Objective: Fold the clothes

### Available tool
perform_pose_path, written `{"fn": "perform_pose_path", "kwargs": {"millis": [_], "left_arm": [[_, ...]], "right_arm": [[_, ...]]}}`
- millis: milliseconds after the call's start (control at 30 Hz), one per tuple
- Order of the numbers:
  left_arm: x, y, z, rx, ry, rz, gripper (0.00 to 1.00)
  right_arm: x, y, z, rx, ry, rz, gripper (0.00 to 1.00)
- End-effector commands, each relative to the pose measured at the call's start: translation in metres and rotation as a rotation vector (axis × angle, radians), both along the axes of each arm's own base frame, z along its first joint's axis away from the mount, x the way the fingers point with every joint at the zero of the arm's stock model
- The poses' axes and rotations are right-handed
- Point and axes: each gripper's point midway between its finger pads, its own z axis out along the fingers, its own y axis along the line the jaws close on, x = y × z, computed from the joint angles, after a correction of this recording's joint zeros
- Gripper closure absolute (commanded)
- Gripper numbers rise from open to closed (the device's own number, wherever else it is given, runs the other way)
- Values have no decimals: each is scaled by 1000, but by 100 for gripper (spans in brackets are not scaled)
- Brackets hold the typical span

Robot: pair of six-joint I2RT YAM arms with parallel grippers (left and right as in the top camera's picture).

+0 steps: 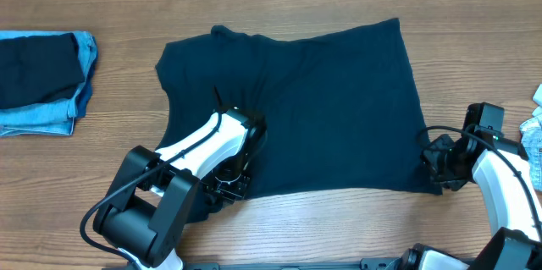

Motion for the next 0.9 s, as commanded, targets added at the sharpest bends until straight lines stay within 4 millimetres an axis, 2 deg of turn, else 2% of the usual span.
{"fn": "perform_pose_path", "kwargs": {"millis": [0, 100, 233, 333, 467, 567, 700, 800, 867], "left_arm": [[-3, 3, -3, 24, 13, -3, 73], [-3, 3, -3, 24, 13, -4, 75], [-3, 3, -3, 24, 14, -3, 86], [-3, 3, -3, 24, 14, -4, 96], [-4, 3, -3, 21, 17, -2, 96], [-4, 2, -3, 19, 20, 0, 96], [-4, 2, -3, 17, 20, 1, 96], [-4, 2, -3, 17, 20, 1, 96], [-4, 2, -3, 16, 20, 1, 96]], "right_arm": [[4, 8, 9, 45, -29, 6, 41], [5, 12, 10, 80, -35, -19, 29], [3, 13, 9, 83, -24, -20, 25], [-7, 14, 6, 102, 16, -56, 27], [-31, 22, 1, 138, 115, -68, 34], [-42, 27, -3, 152, 155, -70, 37], [-47, 29, -10, 160, 166, -80, 39], [-51, 31, -23, 163, 163, -123, 39], [-46, 33, -30, 174, 123, -126, 41]]}}
